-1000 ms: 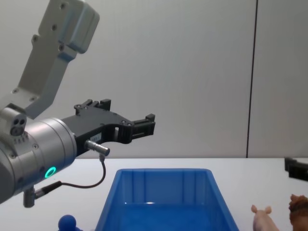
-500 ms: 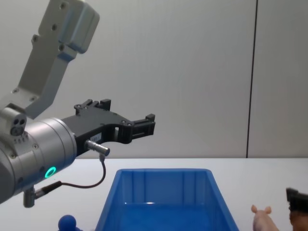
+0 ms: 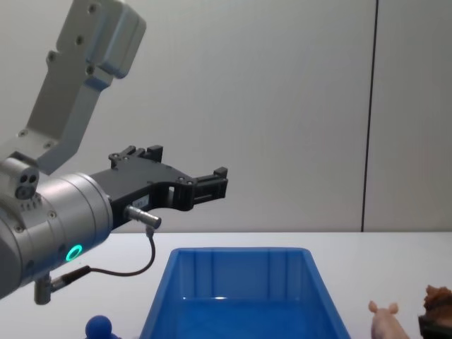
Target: Pick up the two dolls from the table and place them into the box.
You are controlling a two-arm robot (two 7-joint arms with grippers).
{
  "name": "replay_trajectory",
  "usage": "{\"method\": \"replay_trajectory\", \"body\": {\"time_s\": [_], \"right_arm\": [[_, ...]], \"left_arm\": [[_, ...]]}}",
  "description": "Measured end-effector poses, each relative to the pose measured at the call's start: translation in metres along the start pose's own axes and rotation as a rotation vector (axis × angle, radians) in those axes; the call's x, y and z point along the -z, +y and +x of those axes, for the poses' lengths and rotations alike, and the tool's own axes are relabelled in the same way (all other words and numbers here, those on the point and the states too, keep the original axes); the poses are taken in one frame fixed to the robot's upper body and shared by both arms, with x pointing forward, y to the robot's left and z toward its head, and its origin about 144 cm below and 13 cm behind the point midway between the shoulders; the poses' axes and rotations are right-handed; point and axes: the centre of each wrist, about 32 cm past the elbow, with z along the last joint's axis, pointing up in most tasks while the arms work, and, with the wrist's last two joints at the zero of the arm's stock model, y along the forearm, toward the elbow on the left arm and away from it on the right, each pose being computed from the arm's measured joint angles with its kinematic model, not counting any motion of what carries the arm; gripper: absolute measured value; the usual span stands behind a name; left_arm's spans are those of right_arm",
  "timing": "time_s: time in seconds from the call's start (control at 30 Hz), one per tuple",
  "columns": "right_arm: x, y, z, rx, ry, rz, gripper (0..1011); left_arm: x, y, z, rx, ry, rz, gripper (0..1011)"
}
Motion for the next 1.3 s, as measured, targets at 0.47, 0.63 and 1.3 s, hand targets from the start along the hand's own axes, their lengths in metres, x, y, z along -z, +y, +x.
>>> {"method": "replay_trajectory", "body": {"time_s": [0.47, 0.63, 1.3], "right_arm": [[0.013, 0.008, -0.004, 0.007, 0.015, -0.034, 656], [0.015, 0.009, -0.005, 0.011, 0.017, -0.039, 503], [-0.008, 0.002, -0.007, 0.025, -0.012, 0.055, 331]], "left_arm": [[0.000, 0.000, 0.000, 0.000, 0.000, 0.000, 1001], [0.000, 0.000, 0.000, 0.000, 0.000, 0.000, 1001], [0.000, 0.000, 0.000, 0.000, 0.000, 0.000, 1001]]}}
